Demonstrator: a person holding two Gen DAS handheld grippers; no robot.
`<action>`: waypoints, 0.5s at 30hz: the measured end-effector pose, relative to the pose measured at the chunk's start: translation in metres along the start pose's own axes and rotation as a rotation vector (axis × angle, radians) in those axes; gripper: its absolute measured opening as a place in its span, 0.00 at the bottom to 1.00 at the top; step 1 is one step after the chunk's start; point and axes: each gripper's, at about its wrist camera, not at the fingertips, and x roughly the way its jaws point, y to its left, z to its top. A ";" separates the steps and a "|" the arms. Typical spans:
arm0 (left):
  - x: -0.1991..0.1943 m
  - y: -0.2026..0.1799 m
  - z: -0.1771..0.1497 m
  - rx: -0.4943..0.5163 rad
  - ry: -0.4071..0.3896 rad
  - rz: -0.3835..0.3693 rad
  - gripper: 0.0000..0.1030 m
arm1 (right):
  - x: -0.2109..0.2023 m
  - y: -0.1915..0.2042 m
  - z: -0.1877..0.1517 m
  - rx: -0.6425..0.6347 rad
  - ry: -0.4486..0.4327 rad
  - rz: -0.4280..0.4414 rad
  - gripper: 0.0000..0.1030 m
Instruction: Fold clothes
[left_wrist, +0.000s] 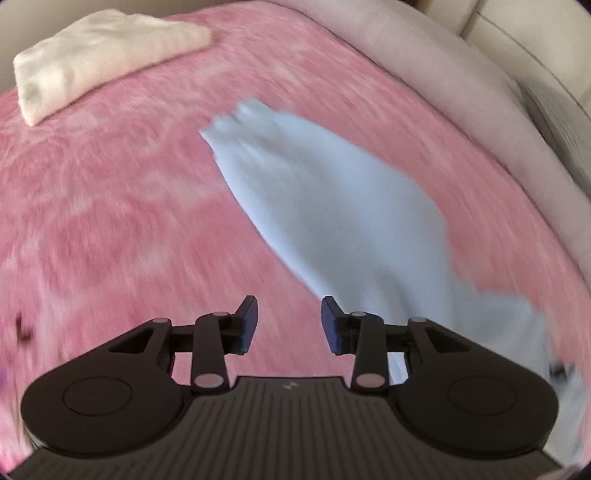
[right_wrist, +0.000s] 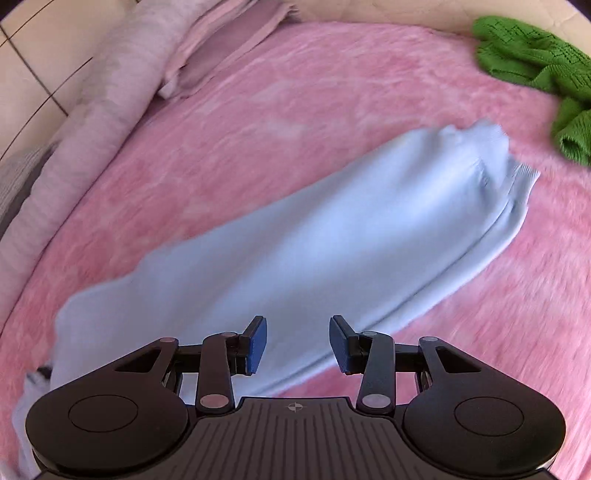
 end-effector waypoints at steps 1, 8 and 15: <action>0.010 0.008 0.012 -0.028 -0.010 -0.001 0.32 | -0.002 0.008 -0.009 -0.006 -0.002 -0.005 0.40; 0.078 0.041 0.071 -0.164 -0.040 -0.012 0.32 | -0.005 0.046 -0.058 -0.030 0.003 -0.062 0.41; 0.057 0.044 0.074 0.026 -0.185 0.056 0.03 | -0.015 0.065 -0.081 -0.022 0.007 -0.102 0.41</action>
